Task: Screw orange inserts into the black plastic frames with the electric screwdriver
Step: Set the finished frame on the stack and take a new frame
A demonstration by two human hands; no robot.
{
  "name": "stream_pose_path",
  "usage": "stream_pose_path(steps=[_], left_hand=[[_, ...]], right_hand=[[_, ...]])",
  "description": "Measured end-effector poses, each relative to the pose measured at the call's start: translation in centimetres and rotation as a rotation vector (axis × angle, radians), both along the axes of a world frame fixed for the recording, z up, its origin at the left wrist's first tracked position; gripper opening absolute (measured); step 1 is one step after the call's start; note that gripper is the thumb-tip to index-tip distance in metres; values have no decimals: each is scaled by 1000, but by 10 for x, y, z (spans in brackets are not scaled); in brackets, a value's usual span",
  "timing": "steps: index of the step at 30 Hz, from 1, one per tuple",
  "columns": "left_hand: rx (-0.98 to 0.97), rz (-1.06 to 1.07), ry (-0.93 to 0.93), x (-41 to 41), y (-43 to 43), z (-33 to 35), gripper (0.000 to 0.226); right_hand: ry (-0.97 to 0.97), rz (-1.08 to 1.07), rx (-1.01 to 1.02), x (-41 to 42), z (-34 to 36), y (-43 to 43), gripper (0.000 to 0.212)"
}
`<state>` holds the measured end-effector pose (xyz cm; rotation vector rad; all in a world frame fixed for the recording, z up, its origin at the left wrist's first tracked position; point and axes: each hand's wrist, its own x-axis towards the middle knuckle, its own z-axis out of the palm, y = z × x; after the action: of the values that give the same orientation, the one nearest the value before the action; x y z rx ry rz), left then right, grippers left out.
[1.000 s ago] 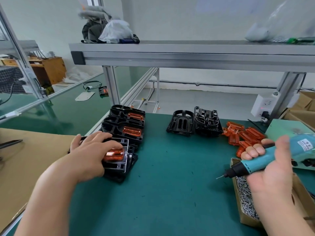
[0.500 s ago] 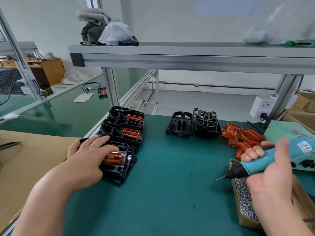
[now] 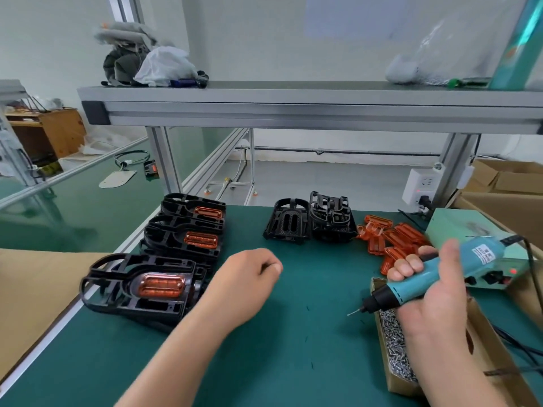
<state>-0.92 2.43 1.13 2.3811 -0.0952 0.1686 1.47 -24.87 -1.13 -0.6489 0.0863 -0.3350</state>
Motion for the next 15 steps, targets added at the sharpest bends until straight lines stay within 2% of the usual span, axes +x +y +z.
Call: stream_pose_path(steps=[5, 7, 11, 15], left_hand=[[-41, 25, -33, 57, -46, 2, 12], [-34, 31, -57, 81, -62, 6, 17], [152, 24, -112, 125, -89, 4, 47], [395, 24, -24, 151, -102, -5, 54]], right_hand=[[20, 14, 12, 1, -1, 1, 40], [22, 14, 27, 3, -3, 0, 39], [33, 14, 50, 6, -6, 0, 40], [30, 9, 58, 10, -9, -5, 40]])
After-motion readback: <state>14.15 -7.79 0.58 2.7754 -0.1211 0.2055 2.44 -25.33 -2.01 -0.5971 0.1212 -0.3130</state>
